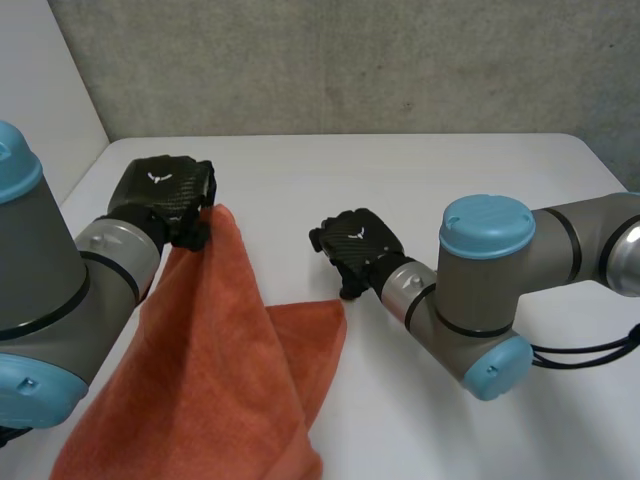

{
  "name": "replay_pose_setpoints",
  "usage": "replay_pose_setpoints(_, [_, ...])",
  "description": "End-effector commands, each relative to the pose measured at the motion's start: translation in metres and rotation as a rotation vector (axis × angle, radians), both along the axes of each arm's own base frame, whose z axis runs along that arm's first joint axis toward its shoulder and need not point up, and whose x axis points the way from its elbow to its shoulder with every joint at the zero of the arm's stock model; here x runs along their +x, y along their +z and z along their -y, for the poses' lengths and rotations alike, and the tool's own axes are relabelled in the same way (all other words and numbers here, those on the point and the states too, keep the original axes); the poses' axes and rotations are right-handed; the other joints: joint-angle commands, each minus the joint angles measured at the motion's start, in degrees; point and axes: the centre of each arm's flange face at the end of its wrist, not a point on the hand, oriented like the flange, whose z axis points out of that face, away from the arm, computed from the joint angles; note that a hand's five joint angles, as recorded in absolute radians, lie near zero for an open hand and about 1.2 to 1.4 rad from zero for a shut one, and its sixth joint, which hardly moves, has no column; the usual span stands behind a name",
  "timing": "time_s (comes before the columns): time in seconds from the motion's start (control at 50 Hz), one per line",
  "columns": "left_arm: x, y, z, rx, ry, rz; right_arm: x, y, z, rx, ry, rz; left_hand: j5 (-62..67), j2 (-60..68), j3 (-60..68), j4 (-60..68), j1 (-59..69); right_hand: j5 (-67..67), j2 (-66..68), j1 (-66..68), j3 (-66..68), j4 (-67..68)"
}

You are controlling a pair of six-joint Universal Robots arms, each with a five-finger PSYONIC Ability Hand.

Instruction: Fold the laundry

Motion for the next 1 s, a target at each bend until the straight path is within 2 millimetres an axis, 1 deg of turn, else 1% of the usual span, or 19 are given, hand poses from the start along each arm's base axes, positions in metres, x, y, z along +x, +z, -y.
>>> replay_pose_setpoints(0.02, [0.006,-0.001,-0.013,0.015,-0.002,0.004,-0.015,-0.009,-0.023,0.286,-0.039,-0.008,14.6,11.5,12.1,11.7,17.4,-6.8,-6.0,0.2,-6.5,-6.9])
replay_pose_setpoints(0.08, [0.011,0.001,-0.019,0.009,0.000,0.001,-0.015,-0.011,-0.026,0.336,-0.048,0.022,14.6,11.5,12.1,11.7,17.4,-6.6,-5.8,0.4,-6.4,-6.7])
replay_pose_setpoints(0.24, [0.023,0.031,-0.036,-0.074,0.009,-0.045,-0.008,-0.012,-0.038,0.435,0.018,0.080,14.6,11.5,12.1,11.7,17.4,-8.0,-7.2,-0.9,-7.7,-8.0])
replay_pose_setpoints(0.3, [0.026,0.045,-0.043,-0.115,0.011,-0.066,0.002,-0.009,-0.051,0.516,0.036,0.146,14.6,11.5,12.1,11.7,17.4,-14.8,-14.0,-7.8,-14.6,-14.9])
replay_pose_setpoints(0.38, [0.029,0.063,-0.054,-0.172,0.003,-0.098,0.008,-0.007,-0.055,0.592,0.022,0.211,14.6,11.5,12.1,11.7,17.4,-23.2,-22.4,-16.2,-22.9,-23.3])
replay_pose_setpoints(0.44, [0.032,0.077,-0.063,-0.216,-0.003,-0.126,0.013,-0.006,-0.051,0.644,-0.001,0.268,14.6,11.5,12.1,11.7,17.4,-23.2,-22.4,-16.2,-22.9,-23.3])
replay_pose_setpoints(0.5, [0.033,0.088,-0.070,-0.246,-0.016,-0.156,0.024,-0.009,-0.058,0.678,0.017,0.292,14.6,11.5,12.1,11.7,17.4,-23.2,-22.4,-16.2,-22.9,-23.3])
replay_pose_setpoints(0.6, [0.033,0.092,-0.074,-0.259,-0.024,-0.166,0.038,-0.017,-0.069,0.710,0.051,0.290,14.6,11.5,12.1,11.7,17.4,-23.2,-22.4,-16.2,-22.9,-23.3])
replay_pose_setpoints(0.64, [0.033,0.091,-0.074,-0.257,-0.024,-0.165,0.042,-0.023,-0.075,0.725,0.061,0.277,14.6,11.5,12.1,11.7,17.4,-15.3,-14.5,-8.2,-15.0,-15.3])
replay_pose_setpoints(0.66, [0.033,0.090,-0.074,-0.254,-0.024,-0.163,0.043,-0.024,-0.076,0.726,0.065,0.273,14.6,11.5,12.1,11.7,17.4,-7.2,-6.4,-0.2,-7.0,-7.3])
replay_pose_setpoints(0.68, [0.033,0.089,-0.073,-0.252,-0.022,-0.162,0.043,-0.025,-0.077,0.726,0.068,0.271,14.6,11.5,12.1,11.7,17.4,4.7,5.5,11.7,4.9,4.6])
replay_pose_setpoints(0.7, [0.033,0.088,-0.072,-0.250,-0.020,-0.160,0.043,-0.025,-0.075,0.715,0.060,0.274,14.6,11.5,12.1,11.7,17.4,37.3,38.1,44.3,37.5,37.2])
replay_pose_setpoints(0.72, [0.033,0.088,-0.072,-0.248,-0.020,-0.159,0.043,-0.025,-0.073,0.707,0.055,0.280,14.6,11.5,12.1,11.7,17.4,46.7,47.5,53.7,47.0,46.6])
replay_pose_setpoints(0.74, [0.034,0.088,-0.071,-0.250,-0.017,-0.159,0.044,-0.023,-0.071,0.694,0.053,0.288,14.6,11.5,12.1,11.7,17.4,46.8,47.6,53.8,47.1,46.7])
replay_pose_setpoints(0.84, [0.037,0.088,-0.065,-0.257,0.002,-0.161,0.038,0.009,-0.040,0.521,-0.012,0.355,14.6,11.5,12.1,11.7,17.4,46.8,47.6,53.8,47.1,46.7])
replay_pose_setpoints(0.86, [0.037,0.088,-0.063,-0.258,0.008,-0.161,0.025,0.030,-0.020,0.427,-0.069,0.379,14.6,11.5,12.1,11.7,17.4,46.8,47.6,53.8,47.1,46.7])
replay_pose_setpoints(0.92, [0.042,0.090,-0.050,-0.281,0.024,-0.165,-0.004,0.067,0.011,0.260,-0.157,0.409,14.6,11.5,12.1,11.7,17.4,46.8,47.6,53.8,47.1,46.7])
replay_pose_setpoints(0.94, [0.043,0.090,-0.047,-0.289,0.024,-0.166,-0.023,0.085,0.026,0.155,-0.207,0.406,14.6,11.5,12.1,11.7,17.4,46.8,47.6,53.8,47.1,46.7])
replay_pose_setpoints(1.0, [0.043,0.089,-0.039,-0.297,0.003,-0.172,-0.042,0.112,0.034,-0.002,-0.234,0.382,14.6,11.5,12.1,11.7,17.4,46.8,47.6,53.8,47.1,46.7])
